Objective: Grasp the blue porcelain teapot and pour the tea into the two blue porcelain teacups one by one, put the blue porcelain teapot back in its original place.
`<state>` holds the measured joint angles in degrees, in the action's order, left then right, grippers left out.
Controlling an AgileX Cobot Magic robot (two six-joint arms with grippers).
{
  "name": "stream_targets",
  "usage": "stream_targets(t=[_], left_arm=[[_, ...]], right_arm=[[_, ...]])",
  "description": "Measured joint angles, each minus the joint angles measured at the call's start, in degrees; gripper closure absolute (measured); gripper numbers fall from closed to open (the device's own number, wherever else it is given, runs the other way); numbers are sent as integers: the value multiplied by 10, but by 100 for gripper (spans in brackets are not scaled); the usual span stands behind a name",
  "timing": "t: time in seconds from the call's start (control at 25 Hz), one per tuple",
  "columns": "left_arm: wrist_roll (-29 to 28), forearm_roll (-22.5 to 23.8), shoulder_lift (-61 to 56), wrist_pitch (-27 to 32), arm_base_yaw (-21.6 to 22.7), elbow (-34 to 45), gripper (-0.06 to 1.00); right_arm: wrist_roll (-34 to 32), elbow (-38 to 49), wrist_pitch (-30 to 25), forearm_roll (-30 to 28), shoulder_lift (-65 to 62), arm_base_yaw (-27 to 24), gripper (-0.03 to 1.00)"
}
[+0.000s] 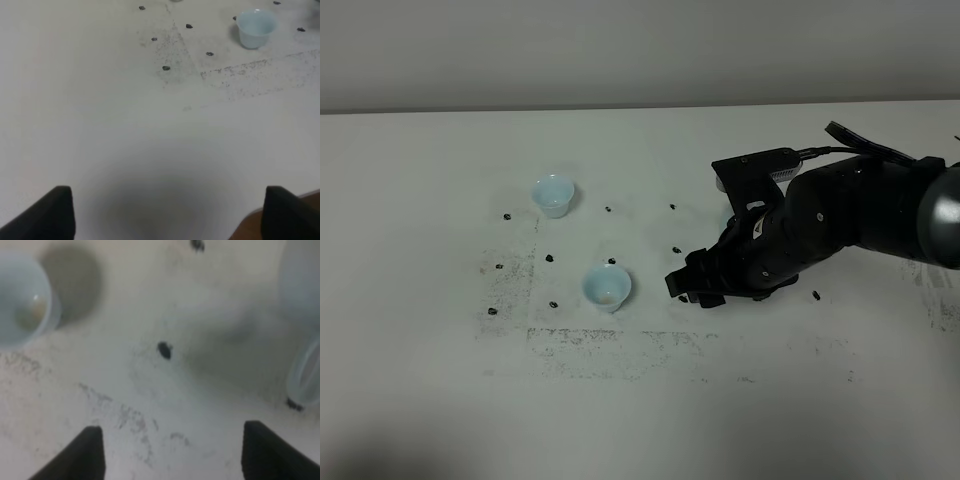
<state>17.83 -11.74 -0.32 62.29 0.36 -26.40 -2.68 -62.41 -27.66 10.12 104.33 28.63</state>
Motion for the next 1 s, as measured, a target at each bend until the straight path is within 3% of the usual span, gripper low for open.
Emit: stream_targets(t=[0.44, 1.0], left_arm=[[0, 0, 0, 0, 0, 0, 22], [0, 0, 0, 0, 0, 0, 22]], right_arm=[[4, 5, 78, 11, 25, 0, 41], [3, 5, 59, 10, 25, -23, 41]])
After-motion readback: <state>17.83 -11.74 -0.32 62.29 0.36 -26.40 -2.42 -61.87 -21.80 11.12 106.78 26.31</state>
